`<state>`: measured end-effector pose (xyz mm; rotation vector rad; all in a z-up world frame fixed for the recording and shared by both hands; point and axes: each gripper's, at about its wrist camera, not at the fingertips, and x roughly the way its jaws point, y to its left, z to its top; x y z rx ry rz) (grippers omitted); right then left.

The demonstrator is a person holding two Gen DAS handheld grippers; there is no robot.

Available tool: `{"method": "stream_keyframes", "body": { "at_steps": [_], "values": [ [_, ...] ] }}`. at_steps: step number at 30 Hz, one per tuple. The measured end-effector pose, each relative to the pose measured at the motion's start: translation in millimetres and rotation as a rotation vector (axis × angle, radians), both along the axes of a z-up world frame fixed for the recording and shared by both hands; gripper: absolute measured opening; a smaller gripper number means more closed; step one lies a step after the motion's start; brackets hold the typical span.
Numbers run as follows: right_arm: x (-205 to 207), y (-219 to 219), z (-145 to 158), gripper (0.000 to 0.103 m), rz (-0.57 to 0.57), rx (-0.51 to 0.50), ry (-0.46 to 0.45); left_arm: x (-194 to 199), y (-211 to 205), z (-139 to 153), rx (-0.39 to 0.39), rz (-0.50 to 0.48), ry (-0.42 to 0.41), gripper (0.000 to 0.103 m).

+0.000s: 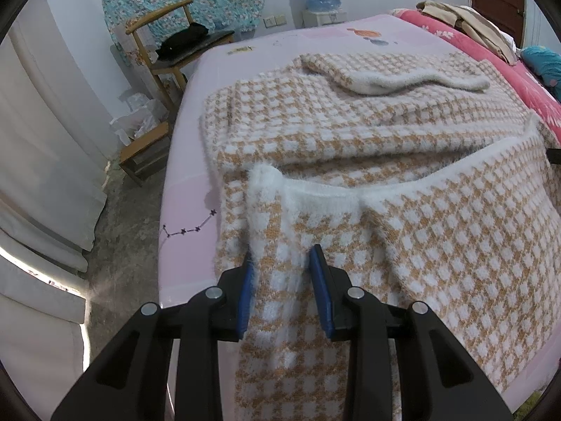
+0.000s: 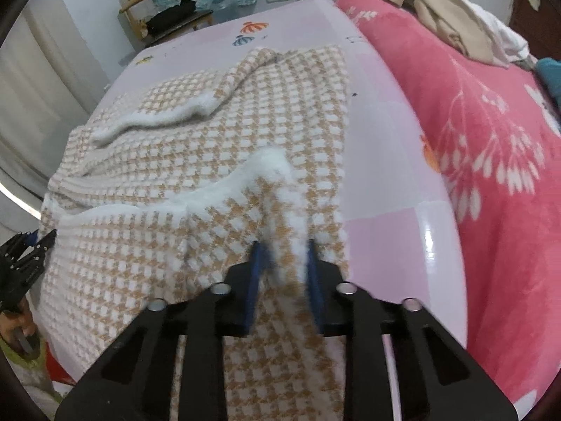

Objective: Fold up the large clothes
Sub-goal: 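Lift the grasped coat edge with both grippers and fold it over the coat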

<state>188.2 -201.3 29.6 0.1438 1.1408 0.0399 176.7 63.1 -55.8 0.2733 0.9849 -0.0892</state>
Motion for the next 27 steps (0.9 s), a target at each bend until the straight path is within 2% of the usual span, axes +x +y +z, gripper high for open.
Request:
{"method": "stream_keyframes", "body": {
  "at_steps": [1,3,5,8,12,15,18,20,23,26,27],
  "values": [
    [-4,1,4,0.006,-0.001,0.011,-0.012,-1,2,2,0.002,0.001,-0.014,0.022],
    [-16,5,16,0.005,-0.004,-0.011,-0.050,-8,8,11,-0.013,0.005,-0.045,0.015],
    [-29,9,32,0.005,-0.014,-0.019,-0.102,-17,19,26,-0.070,0.009,-0.085,0.013],
    [-46,10,61,0.005,-0.038,-0.018,-0.189,-26,31,54,-0.110,0.012,-0.151,0.011],
    [-38,10,100,0.005,-0.038,-0.004,-0.296,-23,42,94,-0.169,0.008,-0.242,0.009],
    [-16,5,122,0.005,-0.020,-0.019,-0.364,3,45,125,-0.185,-0.019,-0.319,0.008],
    [21,-5,137,0.005,-0.016,-0.006,-0.417,54,46,148,-0.179,-0.029,-0.388,0.008],
    [53,-16,138,0.005,-0.026,0.033,-0.423,86,45,153,-0.181,-0.024,-0.393,0.008],
    [108,-29,122,0.005,-0.042,0.070,-0.386,158,45,140,-0.175,-0.021,-0.332,0.008],
    [155,-35,79,0.006,-0.048,0.102,-0.276,218,43,99,-0.179,-0.001,-0.192,0.008],
    [173,-38,53,0.008,-0.046,0.120,-0.203,232,43,83,-0.182,0.013,-0.149,0.009]
  ]
}}
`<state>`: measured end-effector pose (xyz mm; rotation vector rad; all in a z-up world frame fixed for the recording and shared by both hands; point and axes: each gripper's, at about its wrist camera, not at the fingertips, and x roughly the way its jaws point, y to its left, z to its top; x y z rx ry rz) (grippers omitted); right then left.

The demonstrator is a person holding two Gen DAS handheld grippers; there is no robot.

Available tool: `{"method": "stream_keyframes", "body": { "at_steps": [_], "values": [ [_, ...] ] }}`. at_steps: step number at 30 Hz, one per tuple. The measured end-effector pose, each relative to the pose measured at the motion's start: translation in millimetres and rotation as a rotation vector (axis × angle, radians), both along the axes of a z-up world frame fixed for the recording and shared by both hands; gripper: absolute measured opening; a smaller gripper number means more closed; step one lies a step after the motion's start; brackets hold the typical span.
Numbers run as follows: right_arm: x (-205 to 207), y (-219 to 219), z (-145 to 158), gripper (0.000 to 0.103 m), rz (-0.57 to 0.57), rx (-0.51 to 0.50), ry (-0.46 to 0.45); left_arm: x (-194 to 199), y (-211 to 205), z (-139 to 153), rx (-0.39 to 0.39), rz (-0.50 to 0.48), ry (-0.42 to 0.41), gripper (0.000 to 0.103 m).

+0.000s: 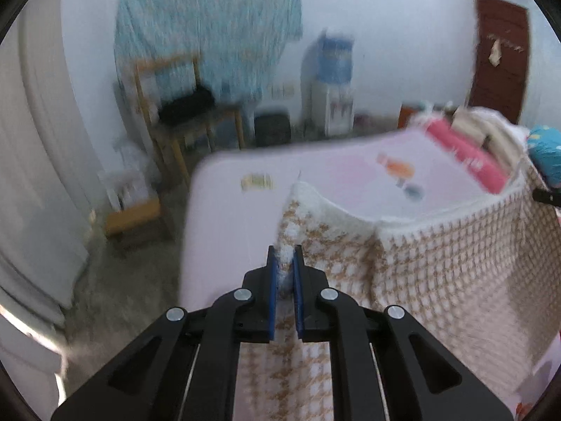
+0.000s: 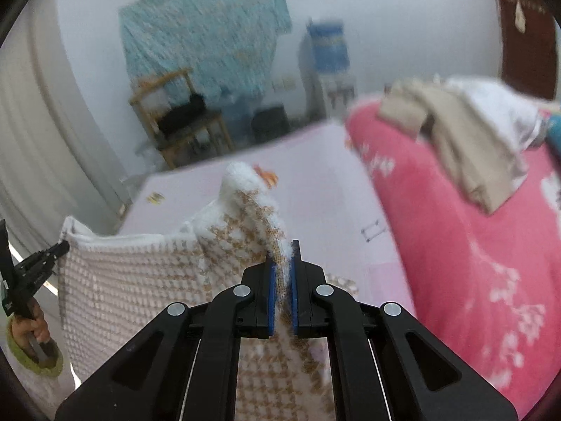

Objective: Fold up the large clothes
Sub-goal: 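Lift the grasped coat edge with both grippers and fold it over the coat, then lay the folded edge down and open both grippers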

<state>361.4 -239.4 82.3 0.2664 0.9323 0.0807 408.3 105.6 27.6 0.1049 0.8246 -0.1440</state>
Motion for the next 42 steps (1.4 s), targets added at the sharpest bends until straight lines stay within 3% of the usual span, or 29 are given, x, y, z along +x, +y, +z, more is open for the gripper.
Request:
{"method": "stream_keyframes", "body": {
  "at_steps": [1,2,3,4,6,8,9,11,14,16,19,20,22,24,26,29,31,34,37,39,40,42],
  "values": [
    [7,-2,-17,0.010,-0.005,-0.001,0.043,17,3,-19,-0.004,0.008,0.064,0.012],
    [13,-6,-35,0.018,-0.016,-0.010,0.092,31,6,-37,0.006,0.026,0.134,0.013],
    [16,-9,-46,0.027,-0.025,-0.022,0.127,38,10,-48,0.006,0.049,0.177,0.019],
    [17,-13,-52,0.030,-0.031,-0.023,0.145,38,16,-52,-0.015,0.063,0.189,0.021],
    [9,-21,-41,0.035,-0.043,0.009,0.095,27,28,-42,-0.062,0.078,0.144,0.025],
    [0,-22,-23,0.043,-0.052,-0.007,0.024,21,38,-23,-0.094,0.086,0.072,0.036],
    [-2,-19,-14,0.043,-0.045,-0.004,-0.001,22,45,-12,-0.133,0.077,0.049,0.040],
    [3,-4,-7,0.043,-0.001,0.016,-0.015,29,42,-8,-0.201,0.041,0.087,0.041],
    [19,29,-19,0.042,0.097,0.037,0.021,49,25,-22,-0.276,-0.013,0.174,0.041],
    [32,36,-40,0.040,0.130,0.113,0.078,62,13,-45,-0.322,-0.037,0.261,0.041],
    [38,13,-63,0.027,0.028,0.130,0.145,72,31,-72,-0.427,0.013,0.332,0.037],
    [36,3,-63,0.022,-0.012,0.114,0.151,71,49,-71,-0.503,0.057,0.330,0.037],
    [19,-28,-57,0.019,-0.091,0.150,0.155,51,67,-63,-0.523,0.130,0.311,0.037],
    [0,-37,-39,0.031,-0.151,0.057,0.143,38,84,-49,-0.479,0.173,0.275,0.037],
    [-32,-34,-10,0.034,-0.132,0.012,0.067,22,90,-33,-0.474,0.159,0.239,0.037],
    [-74,-10,12,0.038,-0.065,-0.009,0.022,-22,64,-6,-0.447,0.022,0.215,0.037],
    [-105,18,19,0.041,0.015,-0.039,-0.001,-52,34,-4,-0.421,-0.080,0.221,0.037],
    [-143,48,3,0.044,0.058,-0.106,0.012,-104,-2,-17,-0.334,-0.177,0.216,0.038],
    [-150,41,-39,0.044,-0.001,-0.099,0.120,-118,-10,-58,-0.199,-0.110,0.255,0.038],
    [-153,26,-65,0.041,-0.025,-0.024,0.160,-123,-2,-61,-0.232,-0.115,0.222,0.038],
    [-155,22,-62,0.041,-0.037,-0.002,0.154,-124,-1,-58,-0.223,-0.108,0.219,0.038],
    [-161,28,-39,0.040,-0.046,-0.067,0.129,-133,0,-44,-0.193,-0.103,0.194,0.038]
  ]
}}
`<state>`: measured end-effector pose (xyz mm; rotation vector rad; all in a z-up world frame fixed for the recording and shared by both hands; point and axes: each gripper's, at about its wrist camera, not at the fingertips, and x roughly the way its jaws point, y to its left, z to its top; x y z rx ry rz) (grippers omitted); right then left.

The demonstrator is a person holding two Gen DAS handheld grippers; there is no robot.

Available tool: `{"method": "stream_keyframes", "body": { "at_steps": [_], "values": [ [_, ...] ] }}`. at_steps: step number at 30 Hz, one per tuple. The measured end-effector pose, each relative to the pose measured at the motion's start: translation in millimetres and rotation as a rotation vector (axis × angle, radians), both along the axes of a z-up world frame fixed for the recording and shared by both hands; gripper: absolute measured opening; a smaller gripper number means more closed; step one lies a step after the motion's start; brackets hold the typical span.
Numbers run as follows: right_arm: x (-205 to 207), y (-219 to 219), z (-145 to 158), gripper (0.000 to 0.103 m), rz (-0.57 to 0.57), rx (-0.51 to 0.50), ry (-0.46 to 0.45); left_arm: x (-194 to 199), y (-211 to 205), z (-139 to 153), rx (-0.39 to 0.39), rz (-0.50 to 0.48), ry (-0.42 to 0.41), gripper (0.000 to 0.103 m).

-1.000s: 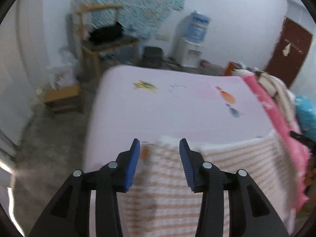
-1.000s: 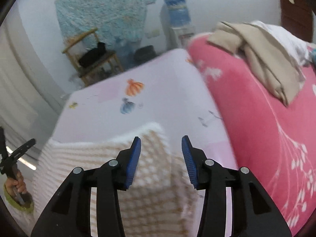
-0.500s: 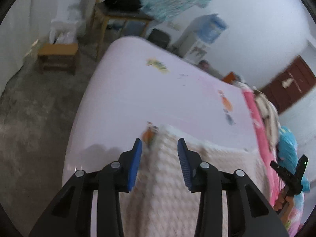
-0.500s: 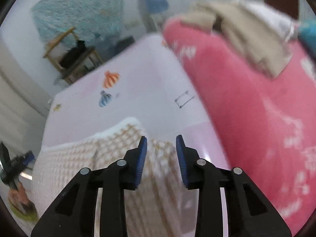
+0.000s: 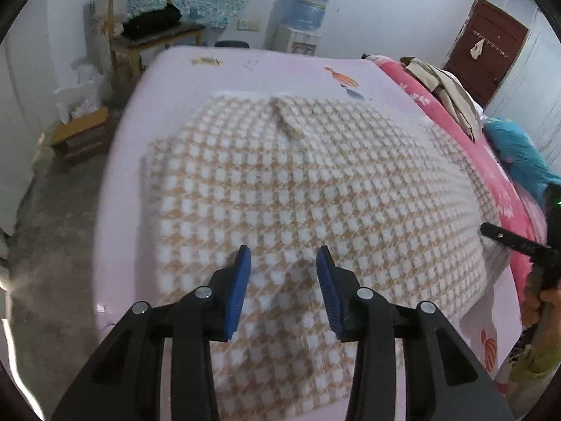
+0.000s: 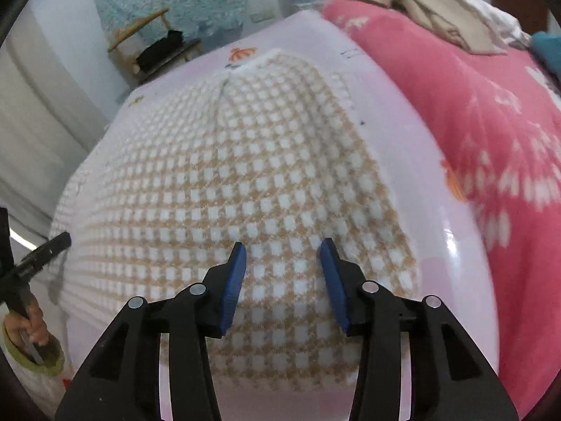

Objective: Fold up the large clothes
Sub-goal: 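Lay the folded edge down and open both grippers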

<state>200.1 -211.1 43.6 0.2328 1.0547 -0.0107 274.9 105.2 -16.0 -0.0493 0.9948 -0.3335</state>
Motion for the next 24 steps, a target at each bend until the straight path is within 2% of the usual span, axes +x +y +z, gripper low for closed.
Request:
{"method": "stream_keyframes", "body": {
  "at_steps": [3,6,9,10,11,13,14,17,18,19,22,24],
  "values": [
    [-19,22,30,0.044,0.052,-0.011,-0.076,-24,-6,23,-0.025,-0.080,-0.080,0.038],
    [-29,56,31,0.050,0.124,-0.005,-0.109,-42,-26,17,-0.020,-0.140,-0.078,0.045],
    [-25,95,0,0.056,0.196,-0.067,-0.070,-43,-52,-20,0.132,-0.129,-0.026,0.046],
    [-23,104,-15,0.056,0.199,-0.125,-0.049,-42,-54,-31,0.166,-0.130,-0.019,0.047],
    [-24,107,-18,0.057,0.192,-0.146,-0.050,-41,-53,-37,0.150,-0.127,-0.017,0.047],
    [-25,106,-9,0.057,0.170,-0.142,-0.046,-47,-40,-26,0.110,-0.103,-0.008,0.047],
    [-30,110,1,0.057,0.166,-0.155,-0.061,-50,-37,-18,0.114,-0.093,-0.025,0.047],
    [-52,130,28,0.058,0.220,-0.190,-0.167,-68,-30,1,0.113,-0.120,-0.101,0.048],
    [-55,139,30,0.060,0.256,-0.172,-0.191,-70,-31,0,0.105,-0.126,-0.105,0.053],
    [-56,149,24,0.060,0.294,-0.158,-0.187,-71,-36,-4,0.103,-0.127,-0.096,0.056],
    [-47,169,-16,0.060,0.337,-0.180,-0.095,-69,-40,-38,0.148,-0.090,-0.019,0.056],
    [-49,172,-15,0.060,0.345,-0.217,-0.115,-76,-41,-33,0.160,-0.093,-0.048,0.056]
  ]
}}
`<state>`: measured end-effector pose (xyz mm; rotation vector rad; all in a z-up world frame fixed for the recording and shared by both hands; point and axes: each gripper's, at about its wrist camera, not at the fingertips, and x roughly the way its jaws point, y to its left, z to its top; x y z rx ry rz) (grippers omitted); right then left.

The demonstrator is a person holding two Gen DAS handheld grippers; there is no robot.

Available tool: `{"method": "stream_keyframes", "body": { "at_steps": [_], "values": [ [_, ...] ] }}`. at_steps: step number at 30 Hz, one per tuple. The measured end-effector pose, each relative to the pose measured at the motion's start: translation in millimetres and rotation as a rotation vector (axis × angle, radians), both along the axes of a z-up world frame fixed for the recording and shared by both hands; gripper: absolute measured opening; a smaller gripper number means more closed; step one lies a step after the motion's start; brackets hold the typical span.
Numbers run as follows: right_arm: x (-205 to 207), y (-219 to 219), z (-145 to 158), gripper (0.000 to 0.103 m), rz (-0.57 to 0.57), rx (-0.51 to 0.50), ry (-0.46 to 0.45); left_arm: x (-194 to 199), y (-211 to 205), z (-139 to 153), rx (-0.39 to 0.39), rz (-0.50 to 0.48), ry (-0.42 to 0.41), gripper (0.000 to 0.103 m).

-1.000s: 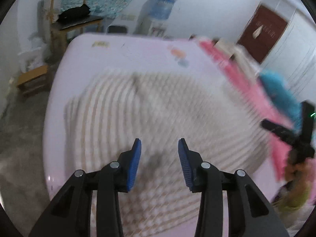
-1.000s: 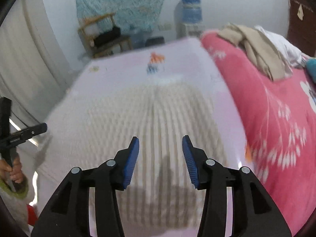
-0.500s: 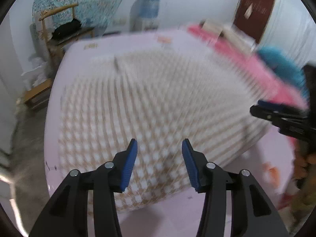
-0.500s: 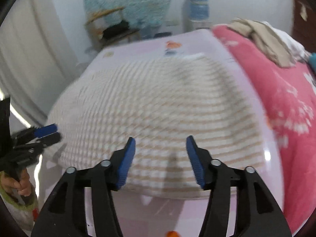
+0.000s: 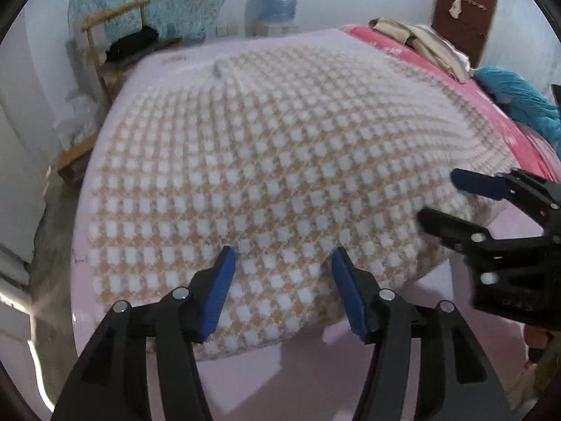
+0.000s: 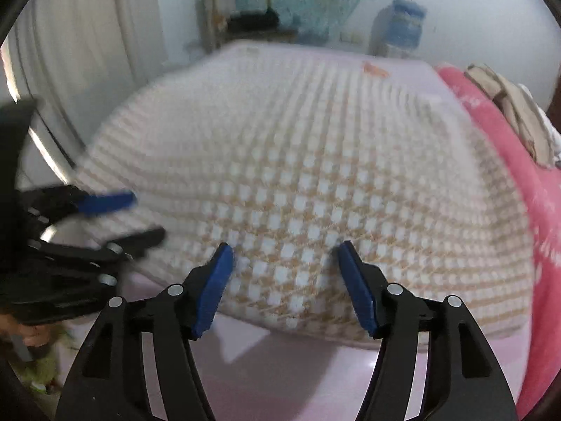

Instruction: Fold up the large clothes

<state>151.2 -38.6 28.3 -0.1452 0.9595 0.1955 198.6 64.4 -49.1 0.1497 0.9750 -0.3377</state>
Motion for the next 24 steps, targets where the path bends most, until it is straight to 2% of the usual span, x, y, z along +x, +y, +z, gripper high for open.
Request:
{"method": "stream_keyframes", "body": {
  "at_steps": [2,3,5,7,8,9,11,15,17,21,23,24],
  "values": [
    [-5,-3,13,0.060,-0.013,0.024,0.009,-8,6,12,-0.011,0.005,-0.011,0.056],
    [-10,-14,24,0.061,-0.037,0.049,-0.007,-13,11,21,-0.043,0.007,-0.033,0.056],
    [-15,-40,35,0.062,-0.116,0.058,-0.044,-21,26,31,-0.047,0.044,-0.073,0.060],
    [-13,-69,29,0.063,-0.209,0.068,-0.036,-20,41,25,-0.045,0.086,-0.059,0.063],
    [-10,-87,17,0.064,-0.270,0.084,0.008,-17,49,16,-0.052,0.114,-0.021,0.063],
    [-7,-98,5,0.064,-0.311,0.111,0.055,-13,56,6,-0.085,0.139,0.022,0.063],
    [-7,-117,-10,0.064,-0.358,0.222,0.119,-13,61,8,-0.145,0.155,0.020,0.063],
    [-15,-116,14,0.066,-0.339,0.227,0.059,-26,59,38,-0.173,0.143,-0.044,0.063],
    [-40,-111,30,0.070,-0.315,0.252,0.034,-39,56,58,-0.189,0.123,-0.098,0.064],
    [-74,-97,54,0.078,-0.259,0.236,-0.058,-60,42,96,-0.216,0.089,-0.208,0.082],
    [-90,-90,70,0.084,-0.241,0.218,-0.132,-71,38,113,-0.228,0.084,-0.251,0.089],
    [-85,-88,77,0.088,-0.236,0.208,-0.165,-77,36,124,-0.245,0.078,-0.265,0.096]
  ]
}}
